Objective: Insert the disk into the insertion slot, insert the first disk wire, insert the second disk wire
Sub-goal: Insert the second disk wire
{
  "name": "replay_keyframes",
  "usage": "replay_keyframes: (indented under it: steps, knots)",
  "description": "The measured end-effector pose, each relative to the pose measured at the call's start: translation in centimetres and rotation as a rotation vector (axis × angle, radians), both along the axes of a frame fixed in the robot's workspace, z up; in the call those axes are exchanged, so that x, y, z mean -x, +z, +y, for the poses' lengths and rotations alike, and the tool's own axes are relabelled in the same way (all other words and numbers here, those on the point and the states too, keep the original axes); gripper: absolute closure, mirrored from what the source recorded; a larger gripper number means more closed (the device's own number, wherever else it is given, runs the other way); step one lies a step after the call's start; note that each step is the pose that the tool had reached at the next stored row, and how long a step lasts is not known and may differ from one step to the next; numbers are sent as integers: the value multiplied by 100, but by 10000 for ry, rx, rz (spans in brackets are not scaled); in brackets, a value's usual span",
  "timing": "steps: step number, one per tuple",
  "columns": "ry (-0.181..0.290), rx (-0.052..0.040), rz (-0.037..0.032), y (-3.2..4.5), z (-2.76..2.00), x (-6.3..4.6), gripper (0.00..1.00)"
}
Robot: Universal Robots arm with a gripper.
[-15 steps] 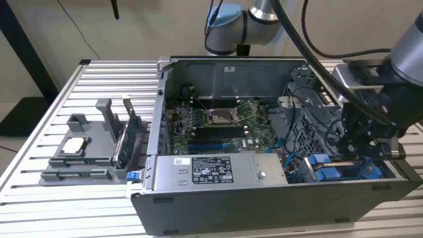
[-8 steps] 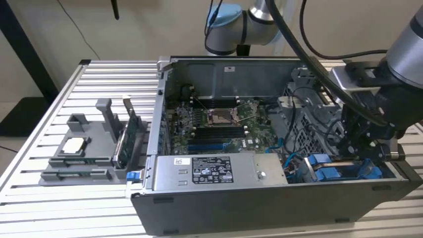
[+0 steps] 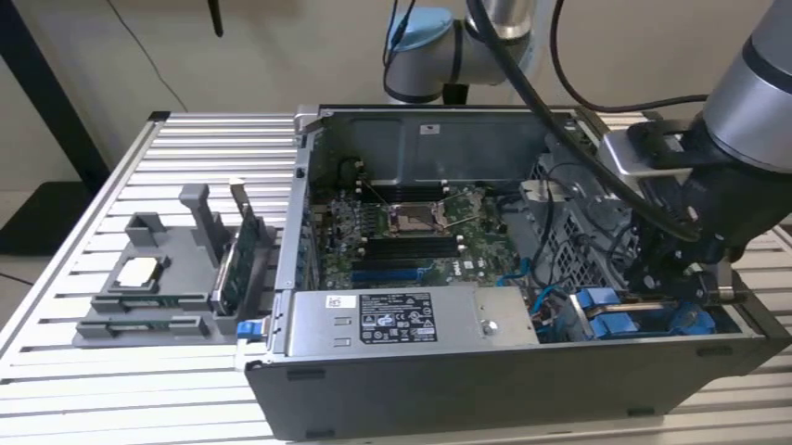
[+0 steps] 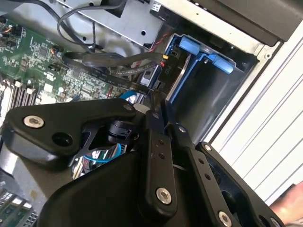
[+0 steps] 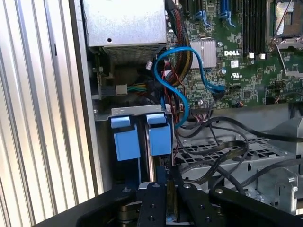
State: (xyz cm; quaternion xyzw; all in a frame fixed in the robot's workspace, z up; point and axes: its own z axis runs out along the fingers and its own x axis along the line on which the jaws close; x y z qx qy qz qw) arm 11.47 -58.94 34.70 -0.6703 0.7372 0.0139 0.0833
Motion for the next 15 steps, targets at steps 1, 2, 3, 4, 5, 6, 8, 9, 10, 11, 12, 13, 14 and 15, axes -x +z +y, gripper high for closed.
replay_keyframes:
  steps: [1, 2, 3, 4, 5, 6, 8, 9, 10, 11, 12, 13, 14, 15]
  knots:
    - [0, 2, -46, -3, 1, 10, 84]
    - [-1, 6, -99, -8, 1, 15, 84]
    - [0, 11, -136, -11, 2, 15, 84]
    - [1, 13, -170, -14, 2, 15, 84]
    - [2, 16, -219, -18, 2, 15, 84]
    - [3, 20, -274, -21, 3, 15, 84]
    - [2, 23, -383, -31, 4, 21, 84]
    - [3, 27, -424, -34, 5, 26, 84]
    - [3, 31, -446, -38, 6, 29, 84]
    - [3, 38, -461, -41, 6, 33, 84]
    - [3, 48, -467, -44, 6, 36, 84]
    - [4, 57, -472, -45, 6, 43, 84]
    - [4, 61, -477, -48, 6, 50, 84]
    - [4, 67, -488, -48, 8, 62, 84]
